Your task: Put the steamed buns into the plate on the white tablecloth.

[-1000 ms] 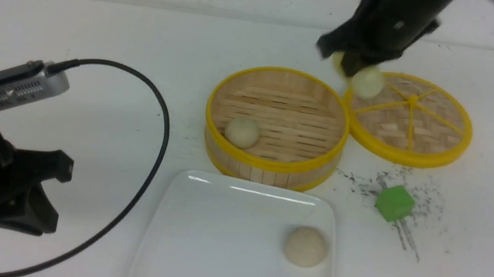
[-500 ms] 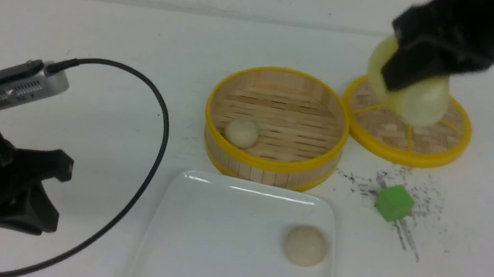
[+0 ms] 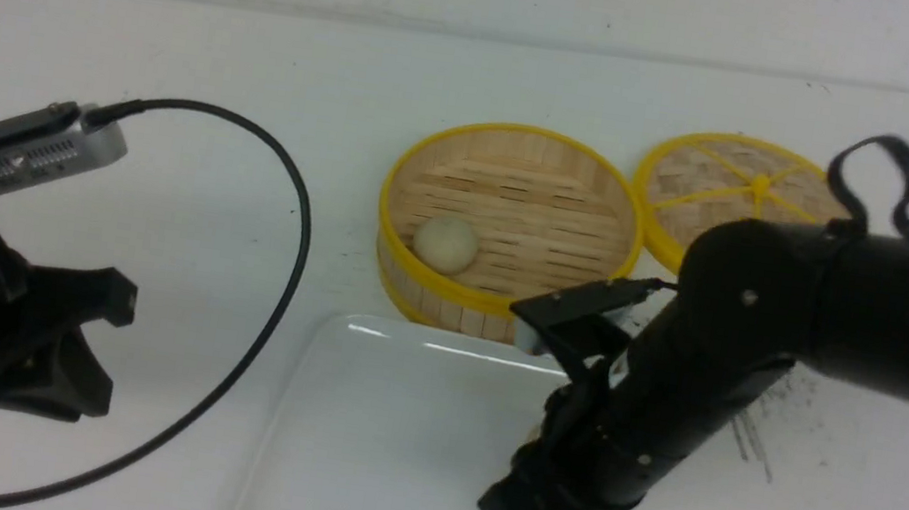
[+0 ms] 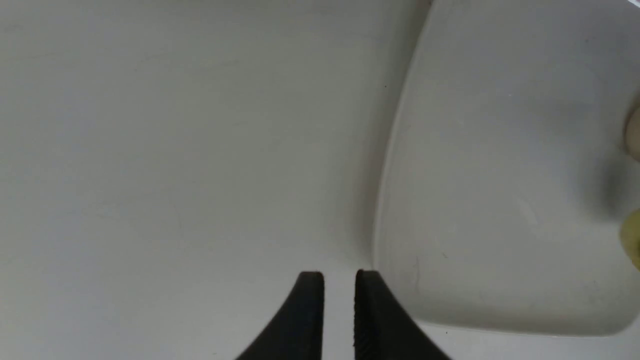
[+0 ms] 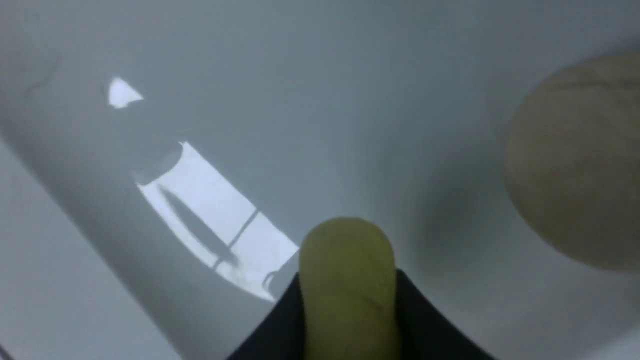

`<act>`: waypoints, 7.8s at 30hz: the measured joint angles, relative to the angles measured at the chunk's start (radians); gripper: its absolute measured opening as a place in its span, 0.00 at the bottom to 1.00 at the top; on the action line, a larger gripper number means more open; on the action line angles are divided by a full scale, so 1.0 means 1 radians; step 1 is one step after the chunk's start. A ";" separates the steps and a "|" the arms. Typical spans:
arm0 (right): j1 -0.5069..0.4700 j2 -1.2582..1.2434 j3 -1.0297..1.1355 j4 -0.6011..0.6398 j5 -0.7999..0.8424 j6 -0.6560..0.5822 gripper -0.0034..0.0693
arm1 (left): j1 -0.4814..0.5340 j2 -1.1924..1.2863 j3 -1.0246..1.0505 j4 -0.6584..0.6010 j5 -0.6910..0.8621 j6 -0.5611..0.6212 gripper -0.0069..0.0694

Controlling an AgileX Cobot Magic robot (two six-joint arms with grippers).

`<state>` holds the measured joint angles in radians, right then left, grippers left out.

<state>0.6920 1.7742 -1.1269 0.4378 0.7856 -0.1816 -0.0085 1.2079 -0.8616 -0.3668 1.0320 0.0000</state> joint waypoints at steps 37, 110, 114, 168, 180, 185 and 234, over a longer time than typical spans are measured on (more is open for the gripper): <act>-0.015 -0.388 -0.107 -0.492 0.451 0.318 0.03 | -0.391 0.544 -0.803 0.002 -0.020 0.082 0.68; -0.016 -0.488 -0.036 -0.423 0.417 0.352 0.05 | -0.436 0.404 -0.617 0.153 0.199 0.083 0.12; -0.016 -0.488 -0.036 -0.402 0.388 0.352 0.06 | -0.436 0.397 -0.438 0.122 0.089 0.084 0.12; -0.016 -1.512 0.267 -0.481 0.194 0.395 0.03 | -0.436 0.389 -0.450 0.065 -0.093 0.082 0.21; -0.016 -1.528 0.605 -0.494 -0.247 0.397 0.03 | -0.436 0.389 -0.450 0.066 -0.090 0.082 0.09; -0.016 -1.528 0.633 -0.499 -0.250 0.393 0.03 | -0.436 0.389 -0.450 0.066 -0.091 0.082 0.09; -0.672 -1.786 1.142 -0.529 -0.374 0.391 0.08 | -0.436 0.096 -0.450 0.245 -0.066 0.036 0.11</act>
<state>0.0203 -0.0120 0.0154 -0.0915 0.4113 0.2093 -0.4442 1.3034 -1.3116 -0.1221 0.9665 0.0356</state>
